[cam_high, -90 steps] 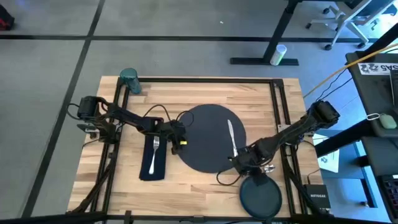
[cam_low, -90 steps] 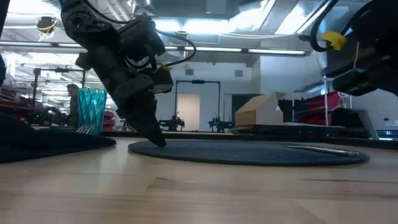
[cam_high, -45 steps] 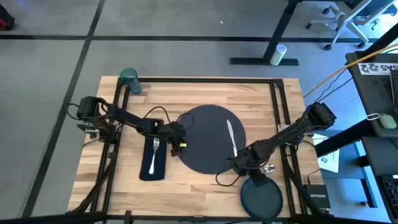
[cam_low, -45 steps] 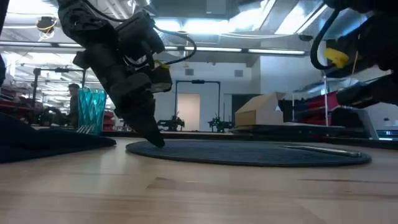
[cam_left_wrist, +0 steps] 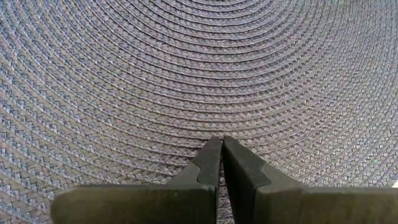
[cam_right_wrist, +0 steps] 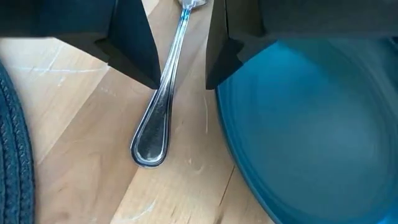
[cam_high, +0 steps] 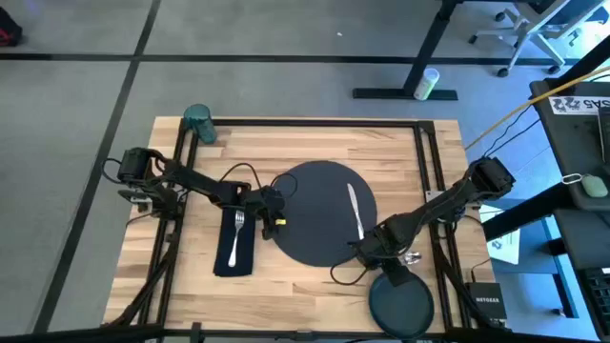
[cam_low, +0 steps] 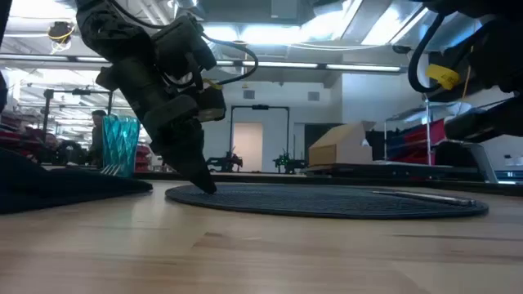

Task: Set table place
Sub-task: Put the dark green plate to the left of the silver table knife on the black tablemat

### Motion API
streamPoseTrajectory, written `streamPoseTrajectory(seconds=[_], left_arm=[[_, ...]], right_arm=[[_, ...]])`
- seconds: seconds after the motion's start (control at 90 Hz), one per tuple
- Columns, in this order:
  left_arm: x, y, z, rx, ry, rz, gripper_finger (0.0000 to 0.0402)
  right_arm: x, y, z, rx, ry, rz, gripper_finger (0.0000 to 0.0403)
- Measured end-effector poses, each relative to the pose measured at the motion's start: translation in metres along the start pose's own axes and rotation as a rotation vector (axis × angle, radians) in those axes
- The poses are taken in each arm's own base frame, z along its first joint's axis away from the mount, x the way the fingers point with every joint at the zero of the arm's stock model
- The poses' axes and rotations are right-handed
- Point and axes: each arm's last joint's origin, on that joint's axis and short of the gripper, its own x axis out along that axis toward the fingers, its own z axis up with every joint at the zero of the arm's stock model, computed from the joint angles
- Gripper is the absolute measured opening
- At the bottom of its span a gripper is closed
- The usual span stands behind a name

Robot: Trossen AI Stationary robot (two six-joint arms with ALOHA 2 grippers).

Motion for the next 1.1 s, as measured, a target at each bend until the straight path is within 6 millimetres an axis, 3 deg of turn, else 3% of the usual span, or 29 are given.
streamPoseTrajectory(seconds=[0.278,0.622,0.878,0.989,1.1], left_arm=[[0.000,0.000,0.000,-0.001,0.000,0.000,0.0001],[0.000,0.000,0.000,-0.003,0.000,0.000,0.0001],[0.000,0.000,0.000,-0.001,0.000,0.000,0.0001],[0.000,-0.003,0.000,-0.001,-0.006,-0.008,0.0001],[-0.001,-0.010,0.004,0.015,-0.013,-0.027,0.0001]], right_arm=[[-0.017,-0.001,0.010,-0.034,-0.021,-0.009,0.0117],[-0.002,0.008,0.001,-0.024,0.009,0.050,0.0117],[0.006,0.005,-0.001,-0.027,-0.014,0.054,0.0116],[0.011,0.002,-0.006,-0.018,0.004,0.039,0.0100],[0.014,0.000,-0.010,-0.011,0.017,0.025,0.0059]])
